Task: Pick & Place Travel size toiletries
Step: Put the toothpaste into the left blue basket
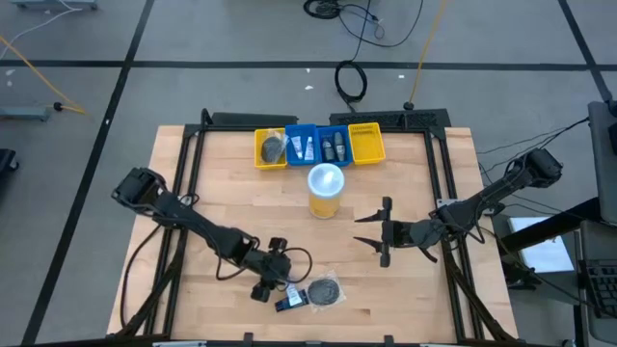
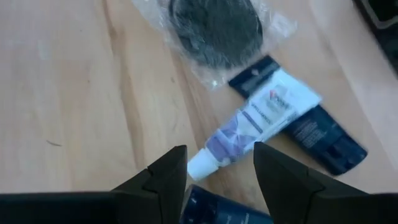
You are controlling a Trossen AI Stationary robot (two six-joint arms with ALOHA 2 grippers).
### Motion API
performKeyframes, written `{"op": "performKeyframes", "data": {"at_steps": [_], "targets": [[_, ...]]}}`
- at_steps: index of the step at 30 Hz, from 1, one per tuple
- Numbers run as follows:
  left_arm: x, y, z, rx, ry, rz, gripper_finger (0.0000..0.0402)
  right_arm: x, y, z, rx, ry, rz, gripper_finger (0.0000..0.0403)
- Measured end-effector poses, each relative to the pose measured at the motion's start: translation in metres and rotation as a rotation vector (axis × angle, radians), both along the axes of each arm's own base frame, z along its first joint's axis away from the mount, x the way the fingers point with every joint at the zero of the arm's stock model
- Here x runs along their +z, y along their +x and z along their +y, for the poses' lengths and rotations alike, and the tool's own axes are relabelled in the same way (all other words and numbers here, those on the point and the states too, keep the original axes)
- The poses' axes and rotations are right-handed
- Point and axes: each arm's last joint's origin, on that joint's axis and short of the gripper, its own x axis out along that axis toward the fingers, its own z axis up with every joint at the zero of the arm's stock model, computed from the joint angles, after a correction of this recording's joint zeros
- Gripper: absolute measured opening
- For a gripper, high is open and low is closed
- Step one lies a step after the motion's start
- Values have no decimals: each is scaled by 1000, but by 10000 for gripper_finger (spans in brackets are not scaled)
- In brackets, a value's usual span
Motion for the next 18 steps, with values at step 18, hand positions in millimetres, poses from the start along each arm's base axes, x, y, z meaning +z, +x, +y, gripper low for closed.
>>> {"op": "performKeyframes", "data": {"at_steps": [18], "targets": [[-27, 7, -3, -8, 85, 14, 186, 0, 0, 0, -3, -1, -1, 196]]}}
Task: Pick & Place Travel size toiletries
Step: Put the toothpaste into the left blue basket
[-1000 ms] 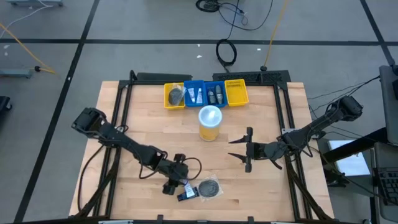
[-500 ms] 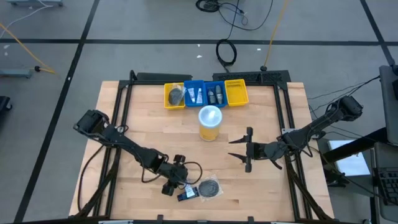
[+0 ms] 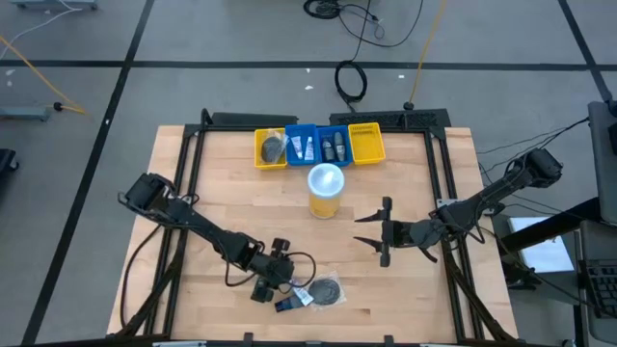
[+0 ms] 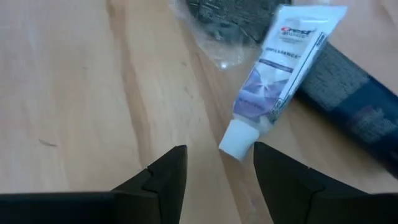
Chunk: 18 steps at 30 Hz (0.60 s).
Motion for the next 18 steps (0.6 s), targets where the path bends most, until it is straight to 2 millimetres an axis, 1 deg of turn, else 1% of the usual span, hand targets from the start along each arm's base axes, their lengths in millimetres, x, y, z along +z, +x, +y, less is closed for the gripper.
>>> {"op": "performKeyframes", "data": {"at_steps": [5, 18], "targets": [[0, -2, -2, -55, -1, 12, 186, 0, 0, 0, 0, 0, 0, 196], [1, 0, -2, -38, -25, -3, 186, 0, 0, 0, -1, 0, 0, 196]]}}
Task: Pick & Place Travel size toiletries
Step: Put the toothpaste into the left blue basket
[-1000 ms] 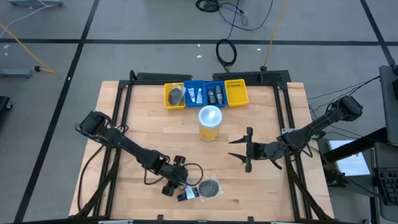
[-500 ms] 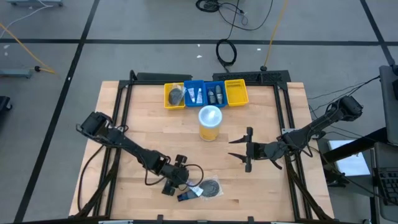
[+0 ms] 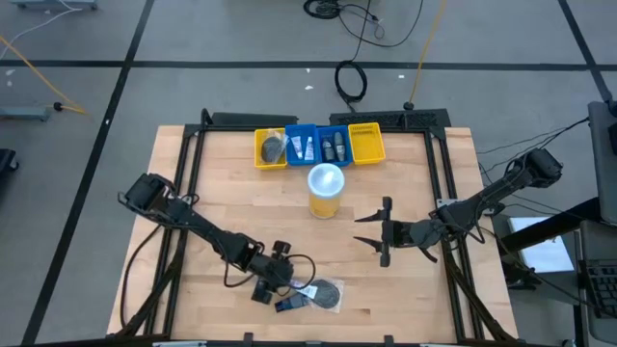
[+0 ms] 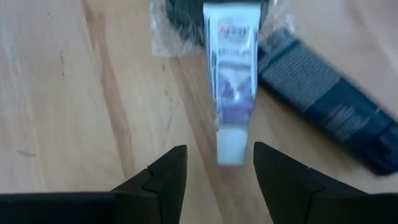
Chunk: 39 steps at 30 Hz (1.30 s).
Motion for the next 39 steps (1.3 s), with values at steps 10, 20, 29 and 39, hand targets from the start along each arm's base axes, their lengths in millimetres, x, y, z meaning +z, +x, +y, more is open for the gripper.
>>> {"op": "performKeyframes", "data": {"at_steps": [10, 20, 29, 39], "targets": [[-25, 7, -5, 13, -62, 40, 186, 0, 0, 0, 0, 0, 0, 196], [-18, 0, -1, 24, -65, 110, 141, 0, 0, 0, 0, 0, 1, 196], [-16, 2, -3, 8, -101, 85, 35, 0, 0, 0, 1, 0, 1, 196], [-7, 3, -1, 38, -67, 73, 35, 0, 0, 0, 0, 0, 1, 196]]}}
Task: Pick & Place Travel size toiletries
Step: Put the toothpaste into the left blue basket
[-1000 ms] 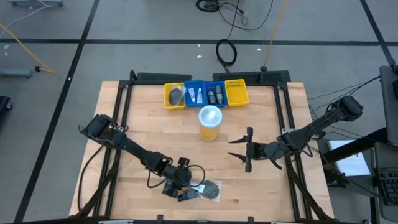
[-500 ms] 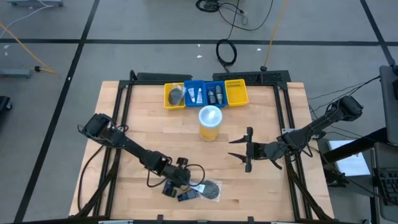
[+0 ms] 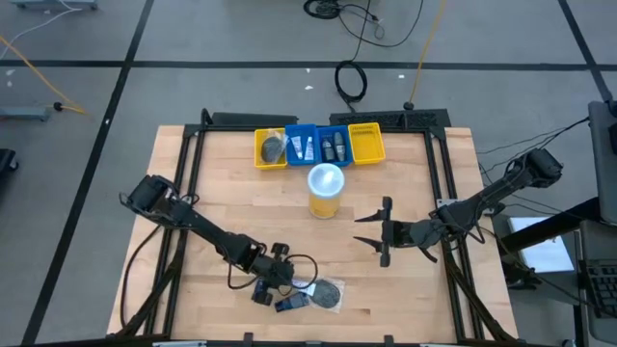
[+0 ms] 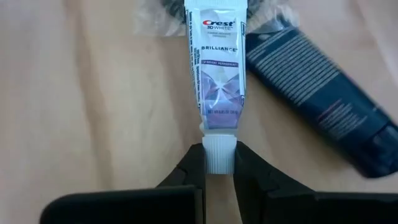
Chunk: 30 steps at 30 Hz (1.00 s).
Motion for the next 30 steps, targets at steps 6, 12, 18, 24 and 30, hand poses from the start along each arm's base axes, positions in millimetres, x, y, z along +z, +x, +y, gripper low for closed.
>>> {"op": "performKeyframes", "data": {"at_steps": [6, 12, 18, 24, 30], "targets": [[37, -2, 9, 69, 51, -98, 35, 0, 0, 0, 0, -1, 2, 196], [79, -11, 23, 157, 128, -252, 35, 0, 0, 0, 0, -2, 4, 196], [112, -23, 40, 238, 226, -363, 35, -1, 0, 0, 0, -3, 5, 196], [135, -31, 65, 405, 333, -439, 35, -1, 0, 0, 0, -3, 6, 196], [148, -33, 95, 554, 402, -470, 35, -1, 0, 0, 0, -2, 4, 196]]}}
